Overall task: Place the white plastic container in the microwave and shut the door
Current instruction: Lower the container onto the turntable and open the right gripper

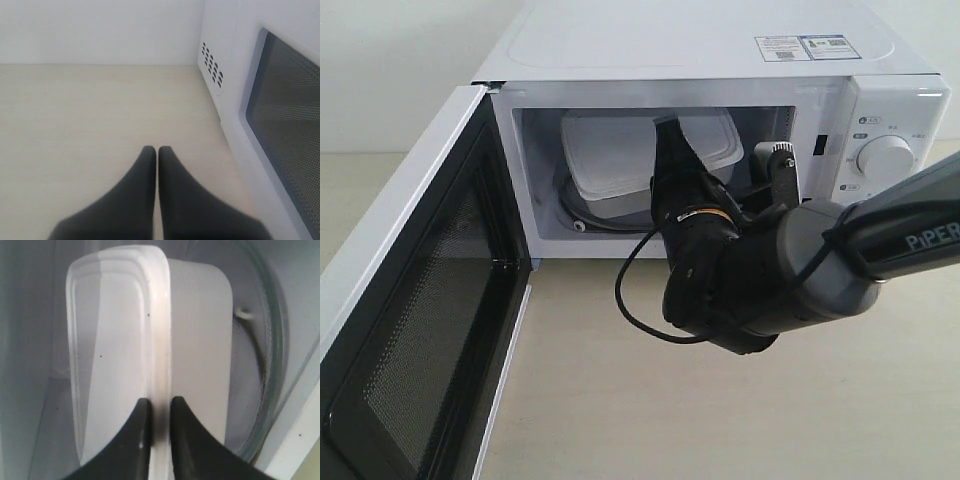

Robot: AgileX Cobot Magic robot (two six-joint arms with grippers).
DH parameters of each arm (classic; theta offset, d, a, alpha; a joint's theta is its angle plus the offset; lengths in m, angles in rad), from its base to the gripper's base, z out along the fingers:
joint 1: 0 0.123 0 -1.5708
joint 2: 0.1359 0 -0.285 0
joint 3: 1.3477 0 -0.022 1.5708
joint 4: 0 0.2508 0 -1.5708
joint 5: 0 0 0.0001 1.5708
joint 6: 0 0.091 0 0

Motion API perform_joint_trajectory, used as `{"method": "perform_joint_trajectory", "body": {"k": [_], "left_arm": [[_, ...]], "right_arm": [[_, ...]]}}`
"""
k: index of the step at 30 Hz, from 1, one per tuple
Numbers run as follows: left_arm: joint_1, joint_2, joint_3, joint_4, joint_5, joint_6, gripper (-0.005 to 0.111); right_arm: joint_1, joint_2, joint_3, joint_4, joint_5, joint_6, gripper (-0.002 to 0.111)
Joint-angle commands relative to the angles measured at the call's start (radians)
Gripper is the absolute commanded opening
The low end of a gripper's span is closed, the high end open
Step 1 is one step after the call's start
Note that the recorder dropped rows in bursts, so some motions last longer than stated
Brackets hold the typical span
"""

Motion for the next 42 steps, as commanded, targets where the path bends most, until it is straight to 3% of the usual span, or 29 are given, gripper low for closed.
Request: {"method": "perform_joint_trajectory", "body": {"k": [1, 7, 17, 26, 35, 42], "left_arm": [[0.003, -0.002, 0.003, -0.002, 0.0, -0.001, 0.004], [0.003, -0.002, 0.003, -0.002, 0.0, -0.001, 0.004], [0.003, -0.002, 0.003, -0.002, 0.0, -0.001, 0.004], [0.003, -0.002, 0.003, -0.002, 0.0, -0.001, 0.004], [0.003, -0.002, 0.003, -0.002, 0.0, -0.001, 0.004], [0.003, -0.002, 0.003, -0.002, 0.0, -0.001, 0.004]], "right_arm": [[-0.014, -0.004, -0.006, -0.03, -0.007, -0.007, 0.0], [-0.026, -0.004, -0.006, -0.031, 0.021, -0.009, 0.006], [-0.026, -0.004, -0.006, -0.031, 0.015, -0.009, 0.03], [-0.024, -0.006, -0.006, -0.052, 0.041, -0.063, 0.03], [-0.024, -0.01, -0.004, -0.235, 0.163, -0.087, 0.03], [-0.024, -0.097, 0.095, -0.409, 0.149, -0.152, 0.03]]}}
